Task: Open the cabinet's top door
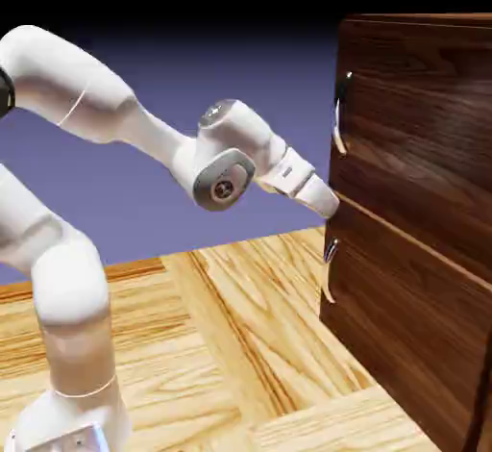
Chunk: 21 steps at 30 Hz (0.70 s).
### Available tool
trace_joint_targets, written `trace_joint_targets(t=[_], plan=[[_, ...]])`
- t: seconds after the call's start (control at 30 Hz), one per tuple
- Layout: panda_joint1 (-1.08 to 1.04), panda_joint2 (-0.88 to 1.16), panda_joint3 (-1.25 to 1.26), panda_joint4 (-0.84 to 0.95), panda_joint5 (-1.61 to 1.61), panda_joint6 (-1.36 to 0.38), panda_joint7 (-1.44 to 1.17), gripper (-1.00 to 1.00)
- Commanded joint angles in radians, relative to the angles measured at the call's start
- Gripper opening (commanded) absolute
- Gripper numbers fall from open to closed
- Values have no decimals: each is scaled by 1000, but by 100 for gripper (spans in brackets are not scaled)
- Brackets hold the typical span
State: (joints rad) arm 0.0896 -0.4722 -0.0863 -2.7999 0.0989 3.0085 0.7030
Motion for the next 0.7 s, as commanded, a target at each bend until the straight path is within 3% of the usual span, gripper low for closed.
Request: trace_joint_targets(t=[0.0,0.67], plan=[[29,36,-32,4,37,-11,-14,0],[604,761,-672,79,770,-222,-296,0]])
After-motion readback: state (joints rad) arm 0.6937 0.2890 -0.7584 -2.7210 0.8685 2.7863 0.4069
